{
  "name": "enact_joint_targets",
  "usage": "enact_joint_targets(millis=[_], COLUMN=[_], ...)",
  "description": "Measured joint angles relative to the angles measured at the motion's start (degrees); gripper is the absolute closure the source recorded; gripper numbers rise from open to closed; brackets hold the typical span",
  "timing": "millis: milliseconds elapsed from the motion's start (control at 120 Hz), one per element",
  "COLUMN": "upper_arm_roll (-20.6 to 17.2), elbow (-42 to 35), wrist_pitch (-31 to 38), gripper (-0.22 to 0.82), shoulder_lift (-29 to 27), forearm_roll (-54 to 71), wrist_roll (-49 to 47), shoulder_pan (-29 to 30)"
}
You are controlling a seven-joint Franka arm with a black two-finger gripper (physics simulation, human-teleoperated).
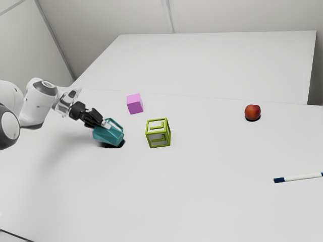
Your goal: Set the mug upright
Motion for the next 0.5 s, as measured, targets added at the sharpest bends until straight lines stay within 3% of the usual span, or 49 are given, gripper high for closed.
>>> enact_joint_targets(millis=[83, 300, 500], upper_arm_roll=[-0.36, -0.68, -0.65], elbow=[-1.37, -5.02, -8.97], wrist_pitch=[0.0, -0.06, 0.64], gripper=[0.73, 0.74, 0.76], shoulder_lift=[-2.06, -8.58, -16.79], forearm_roll=[-0.02, 0.92, 9.85], wrist_roll=[0.3, 0.97, -0.45], shoulder_pan=[-0.01, -0.96, -4.86])
